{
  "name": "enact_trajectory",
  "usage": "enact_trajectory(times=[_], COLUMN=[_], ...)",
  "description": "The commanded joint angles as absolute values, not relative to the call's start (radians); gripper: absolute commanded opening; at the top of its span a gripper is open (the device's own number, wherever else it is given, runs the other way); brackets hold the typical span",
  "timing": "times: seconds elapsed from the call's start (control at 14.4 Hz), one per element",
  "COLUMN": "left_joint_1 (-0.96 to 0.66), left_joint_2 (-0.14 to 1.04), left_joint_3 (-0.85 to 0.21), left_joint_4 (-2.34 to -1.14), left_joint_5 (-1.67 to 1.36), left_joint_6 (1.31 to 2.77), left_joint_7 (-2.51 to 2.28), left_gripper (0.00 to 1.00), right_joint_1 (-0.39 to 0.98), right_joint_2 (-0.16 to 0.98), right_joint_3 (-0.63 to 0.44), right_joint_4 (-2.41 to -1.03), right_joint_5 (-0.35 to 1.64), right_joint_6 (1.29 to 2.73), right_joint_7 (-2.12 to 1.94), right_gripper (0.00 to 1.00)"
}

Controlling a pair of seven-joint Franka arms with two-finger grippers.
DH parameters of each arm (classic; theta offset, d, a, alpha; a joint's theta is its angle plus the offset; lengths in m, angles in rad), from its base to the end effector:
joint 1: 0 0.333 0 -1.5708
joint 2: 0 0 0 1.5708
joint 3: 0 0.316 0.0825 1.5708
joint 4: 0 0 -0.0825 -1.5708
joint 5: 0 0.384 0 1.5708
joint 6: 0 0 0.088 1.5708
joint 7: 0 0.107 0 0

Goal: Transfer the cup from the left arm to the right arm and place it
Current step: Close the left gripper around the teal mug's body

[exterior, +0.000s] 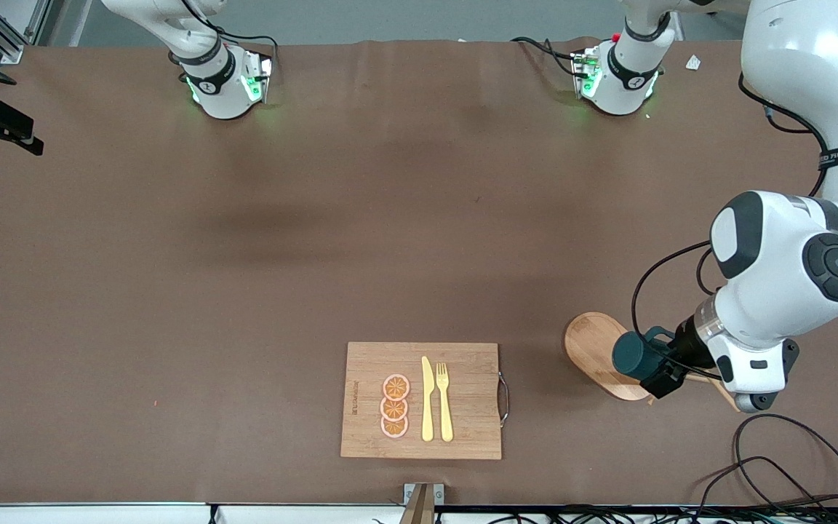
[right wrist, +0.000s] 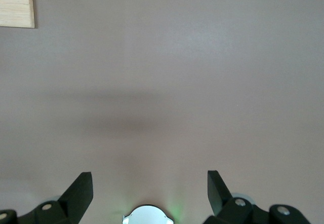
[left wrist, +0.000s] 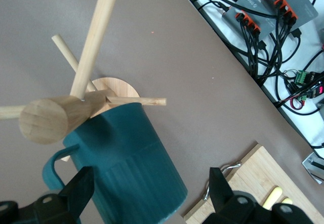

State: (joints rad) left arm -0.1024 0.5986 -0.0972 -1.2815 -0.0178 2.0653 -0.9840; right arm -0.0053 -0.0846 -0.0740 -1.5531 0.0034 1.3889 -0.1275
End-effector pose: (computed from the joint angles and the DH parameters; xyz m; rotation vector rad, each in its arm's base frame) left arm 0.7315 -0.1312 0.4219 2.7317 1.1765 0.1748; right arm 0.5066 -0.0418 0.6623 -3.1205 -0.0768 0.1224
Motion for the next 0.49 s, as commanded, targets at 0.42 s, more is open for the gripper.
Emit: enact_trajectory(times=[0.42], left_joint_1=[-0.092], left_joint_2=[0.637], left_joint_3=[-0.083], left_joint_4=[-1.264], left_joint_5=[-0.112], left_joint_6=[2.051], left_joint_7=[-1.014], left_gripper=[1.00], right_joint_1=[-0.018], right_joint_2=[-0.107], right_joint_3=[-0.063], right_joint_4=[-1.566], right_joint_5=[-0.002], right_joint_6=[1.384], right_joint_7=[-0.129], right_gripper=[1.00])
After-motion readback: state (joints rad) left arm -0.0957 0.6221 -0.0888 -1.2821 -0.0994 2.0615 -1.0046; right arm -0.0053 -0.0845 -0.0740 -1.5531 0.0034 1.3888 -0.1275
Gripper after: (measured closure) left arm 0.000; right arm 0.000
